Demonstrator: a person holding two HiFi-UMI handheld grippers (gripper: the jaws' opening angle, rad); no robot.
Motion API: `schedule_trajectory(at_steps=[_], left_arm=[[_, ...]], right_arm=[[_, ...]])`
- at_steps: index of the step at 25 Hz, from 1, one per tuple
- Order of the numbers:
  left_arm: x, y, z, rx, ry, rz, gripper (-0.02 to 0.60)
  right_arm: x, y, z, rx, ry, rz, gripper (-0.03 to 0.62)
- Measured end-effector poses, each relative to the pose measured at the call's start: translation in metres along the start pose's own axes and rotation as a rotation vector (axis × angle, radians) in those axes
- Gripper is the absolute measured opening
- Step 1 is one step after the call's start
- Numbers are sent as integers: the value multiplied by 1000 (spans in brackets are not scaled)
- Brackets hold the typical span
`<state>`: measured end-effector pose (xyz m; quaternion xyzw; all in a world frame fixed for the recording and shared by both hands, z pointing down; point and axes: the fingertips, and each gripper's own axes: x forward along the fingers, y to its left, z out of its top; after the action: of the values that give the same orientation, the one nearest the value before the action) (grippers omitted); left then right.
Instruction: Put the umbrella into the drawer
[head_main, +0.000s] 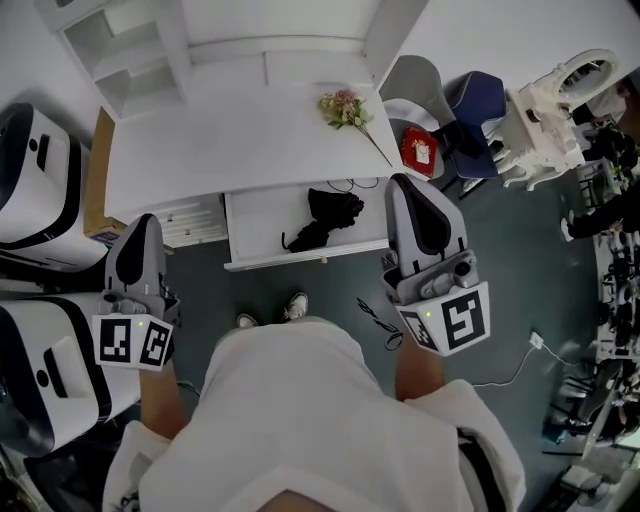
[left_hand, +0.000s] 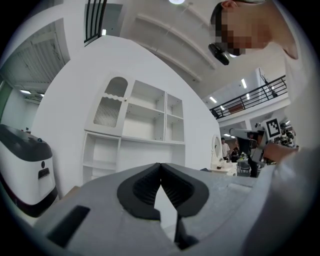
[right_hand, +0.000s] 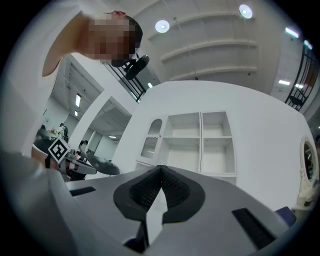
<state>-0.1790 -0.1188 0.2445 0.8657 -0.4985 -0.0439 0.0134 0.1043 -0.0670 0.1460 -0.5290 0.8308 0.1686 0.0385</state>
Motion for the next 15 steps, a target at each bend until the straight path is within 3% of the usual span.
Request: schedule_trajectory(at_steps=[8,15], left_arm=[[-23,27,3,4,16,80,14],[-21,27,5,15,22,74,14]], right_arm=[[-32,-15,-10,-76,92,-106,0],[-46,-29,-12,-62,107,-156,0]])
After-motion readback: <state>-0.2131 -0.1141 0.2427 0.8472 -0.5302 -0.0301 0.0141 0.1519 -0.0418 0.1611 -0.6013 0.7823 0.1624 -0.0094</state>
